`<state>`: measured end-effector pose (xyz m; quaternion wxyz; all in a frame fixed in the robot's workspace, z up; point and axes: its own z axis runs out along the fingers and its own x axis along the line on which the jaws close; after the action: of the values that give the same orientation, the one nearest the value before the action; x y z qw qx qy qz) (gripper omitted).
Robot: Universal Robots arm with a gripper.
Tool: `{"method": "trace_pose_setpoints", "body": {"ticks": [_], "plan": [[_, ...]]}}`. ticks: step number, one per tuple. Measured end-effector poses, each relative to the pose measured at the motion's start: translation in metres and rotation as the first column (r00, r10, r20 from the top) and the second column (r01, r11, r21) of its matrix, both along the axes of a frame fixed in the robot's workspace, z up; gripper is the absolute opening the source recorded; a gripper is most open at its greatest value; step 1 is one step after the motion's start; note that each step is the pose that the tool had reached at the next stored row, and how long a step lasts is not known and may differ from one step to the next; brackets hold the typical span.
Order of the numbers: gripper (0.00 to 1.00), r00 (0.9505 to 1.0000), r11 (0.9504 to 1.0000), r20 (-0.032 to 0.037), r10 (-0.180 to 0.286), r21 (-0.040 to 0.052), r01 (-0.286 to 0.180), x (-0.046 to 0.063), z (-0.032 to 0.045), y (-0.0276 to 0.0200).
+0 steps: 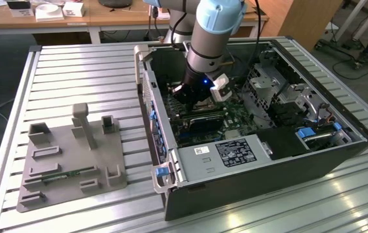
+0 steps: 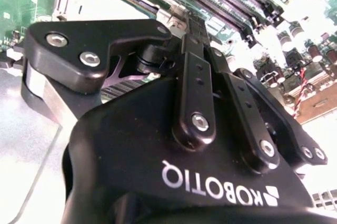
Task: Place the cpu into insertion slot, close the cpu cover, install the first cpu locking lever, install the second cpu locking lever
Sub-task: 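Install the second cpu locking lever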
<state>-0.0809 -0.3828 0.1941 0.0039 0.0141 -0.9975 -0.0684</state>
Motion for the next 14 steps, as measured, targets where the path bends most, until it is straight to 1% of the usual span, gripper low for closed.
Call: {"method": "trace_pose_setpoints", "body": {"ticks": [3, 4, 7, 10, 14], "plan": [[0.10, 1.0000, 0.9998, 0.0004, 0.000, -0.0188, 0.000, 0.0002, -0.0003, 0.0004], [0.10, 1.0000, 0.9998, 0.0003, 0.000, -0.0205, 0.000, 0.0002, -0.0003, 0.0003], [0.10, 1.0000, 0.9998, 0.0003, 0.001, -0.0214, -0.001, 0.0002, 0.0003, 0.0007], [0.10, 1.0000, 0.9998, 0.0011, 0.001, -0.0199, -0.001, 0.0003, 0.0017, 0.0017], [0.10, 1.0000, 0.9998, 0.0004, 0.001, -0.0208, -0.001, 0.0002, 0.0079, 0.0025]]}}
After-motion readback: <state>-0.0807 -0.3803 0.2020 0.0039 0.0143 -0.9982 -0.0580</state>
